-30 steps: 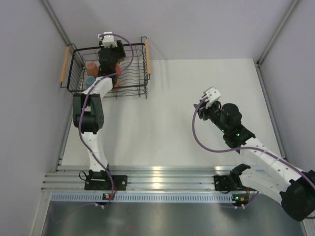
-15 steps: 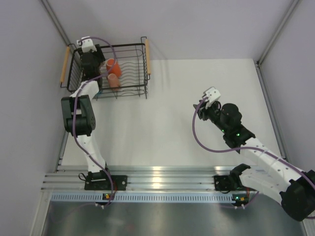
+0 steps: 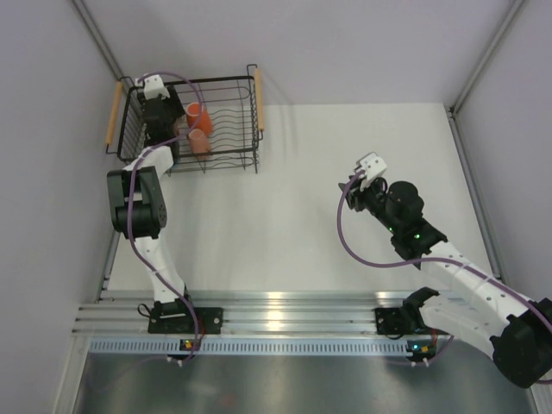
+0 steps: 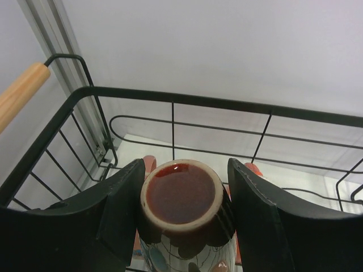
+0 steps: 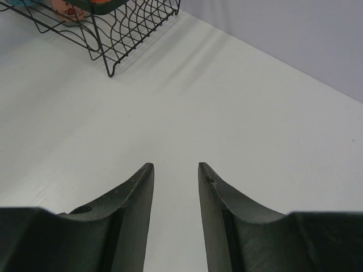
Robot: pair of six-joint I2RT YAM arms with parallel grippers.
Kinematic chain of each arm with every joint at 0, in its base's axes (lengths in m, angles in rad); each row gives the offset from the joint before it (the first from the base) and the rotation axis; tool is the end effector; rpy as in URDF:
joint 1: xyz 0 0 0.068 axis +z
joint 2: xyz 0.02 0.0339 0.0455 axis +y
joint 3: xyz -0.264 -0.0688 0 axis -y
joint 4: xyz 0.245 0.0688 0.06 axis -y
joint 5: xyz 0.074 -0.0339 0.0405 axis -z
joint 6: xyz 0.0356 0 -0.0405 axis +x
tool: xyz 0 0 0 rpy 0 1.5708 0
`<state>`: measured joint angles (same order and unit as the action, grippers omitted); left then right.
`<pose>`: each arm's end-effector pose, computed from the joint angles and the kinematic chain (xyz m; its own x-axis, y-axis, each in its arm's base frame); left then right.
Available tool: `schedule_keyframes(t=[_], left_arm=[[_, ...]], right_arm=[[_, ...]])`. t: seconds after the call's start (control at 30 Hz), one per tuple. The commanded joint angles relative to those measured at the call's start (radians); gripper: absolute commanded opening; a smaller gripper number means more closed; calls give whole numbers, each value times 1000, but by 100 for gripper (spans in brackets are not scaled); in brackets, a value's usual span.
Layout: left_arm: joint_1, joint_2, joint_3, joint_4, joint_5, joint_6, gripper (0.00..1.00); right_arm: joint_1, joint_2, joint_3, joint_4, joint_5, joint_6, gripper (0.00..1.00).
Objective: Load the cups into the dish rack
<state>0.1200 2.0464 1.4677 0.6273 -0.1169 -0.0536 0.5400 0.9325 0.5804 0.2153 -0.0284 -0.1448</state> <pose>0.4840 0.0625 0.2697 0.0607 -0.0463 -0.9971 -0.2316 0.9710 -0.0592 0.1898 0.1150 0.2824 -0.0381 -0.1910 -0.9808 -0.5493 0.8240 -0.1391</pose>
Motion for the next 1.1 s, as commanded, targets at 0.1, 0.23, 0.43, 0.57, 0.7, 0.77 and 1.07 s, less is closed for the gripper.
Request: schedule_keyframes(t=[0.1,0.23,0.43,0.57,0.7,0.77,1.07], left_arm=[[6,-14,-6,112,22,-14,0],[6,30,17,112,28,-31,0],[6,87,29,112,17,-29,0],[6,118,43,112,25,-32,0],[6,147,69,112,26,-32,0],[6,155,74,112,22,-26,0],[7,158,79,126,-9,24,0]], right_arm=[[-12,2,10,25,-13,14,38],[-14,2,12,21,-8,13,38],[-14,5,12,15,1,10,38],[-15,11,13,13,2,8,38],[-15,25,12,16,2,10,38],[-17,32,13,18,1,10,38],[-18,63,18,29,-11,13,37]])
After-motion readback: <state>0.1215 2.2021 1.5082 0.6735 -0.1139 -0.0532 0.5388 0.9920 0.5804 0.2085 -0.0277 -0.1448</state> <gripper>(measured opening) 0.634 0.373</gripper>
